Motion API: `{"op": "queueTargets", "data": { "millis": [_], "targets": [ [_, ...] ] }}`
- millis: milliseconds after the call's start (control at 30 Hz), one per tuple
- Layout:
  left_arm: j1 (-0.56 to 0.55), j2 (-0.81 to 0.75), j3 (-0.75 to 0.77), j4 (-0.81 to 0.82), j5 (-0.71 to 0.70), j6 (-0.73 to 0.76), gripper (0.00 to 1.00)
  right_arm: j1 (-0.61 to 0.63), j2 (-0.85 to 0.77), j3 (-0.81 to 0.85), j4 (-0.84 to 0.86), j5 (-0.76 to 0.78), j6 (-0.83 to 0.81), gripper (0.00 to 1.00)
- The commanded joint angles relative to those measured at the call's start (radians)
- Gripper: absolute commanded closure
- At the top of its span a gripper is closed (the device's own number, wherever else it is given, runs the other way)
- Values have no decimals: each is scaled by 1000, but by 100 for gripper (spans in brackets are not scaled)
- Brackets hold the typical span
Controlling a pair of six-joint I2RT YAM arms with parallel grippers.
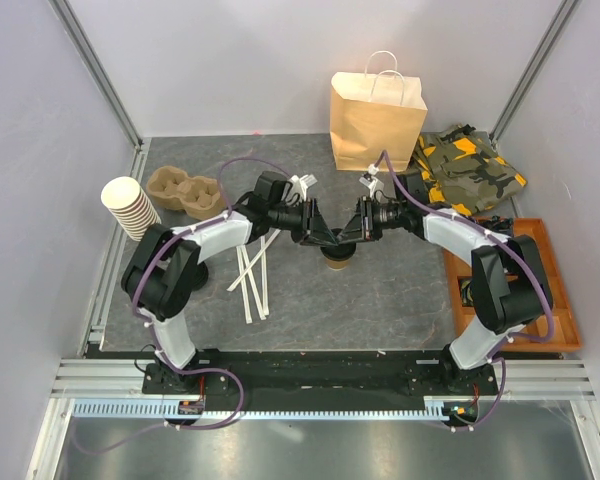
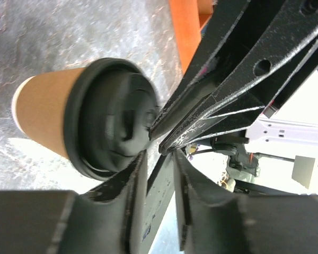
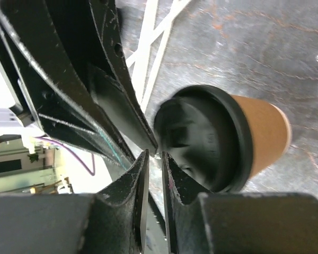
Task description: Pack the takeout coffee
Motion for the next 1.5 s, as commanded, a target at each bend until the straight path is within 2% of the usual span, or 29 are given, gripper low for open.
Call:
{"op": "queueTargets", "data": {
  "millis": [0, 67, 233, 333, 500, 600, 667, 733, 767, 833, 933, 1100, 1333, 1467],
  "targets": [
    [0, -122, 34, 18, 8, 20, 62, 8, -93, 104, 33, -62, 59, 76],
    [-1, -162, 55, -34, -12, 71, 60, 6, -131, 122, 19, -39, 60, 75],
    [7, -242, 86, -229, -133, 256, 58, 8, -195, 159, -191, 137, -123, 70],
    [31, -285, 112, -328, -211, 371, 50, 6, -228, 170, -277, 269, -216, 67],
    [53, -283, 236, -567, -307, 615, 37, 6, -264, 177, -385, 453, -312, 46],
    [56, -314, 220, -594, -365, 687, 36, 6, -276, 165, -441, 504, -326, 37],
    [66, -352, 184, -585, -350, 690, 36, 8, -314, 118, -449, 492, -330, 26],
    [91, -377, 163, -563, -311, 669, 35, 8, -386, 16, -413, 472, -329, 16],
    [102, -384, 157, -554, -305, 655, 35, 9, -412, -25, -356, 466, -319, 14],
    [140, -386, 152, -522, -268, 608, 35, 20, -475, -135, -289, 472, -304, 14],
    [181, -389, 144, -465, -236, 537, 35, 72, -542, -275, -122, 562, -283, 14],
    [218, -389, 143, -433, -218, 476, 35, 178, -567, -439, 146, 679, -267, 14],
    [277, -384, 124, -415, -189, 433, 36, 250, -468, -484, 381, 722, -312, 19],
    [289, -384, 118, -396, -176, 421, 36, 262, -382, -458, 427, 696, -312, 23]
  ]
}}
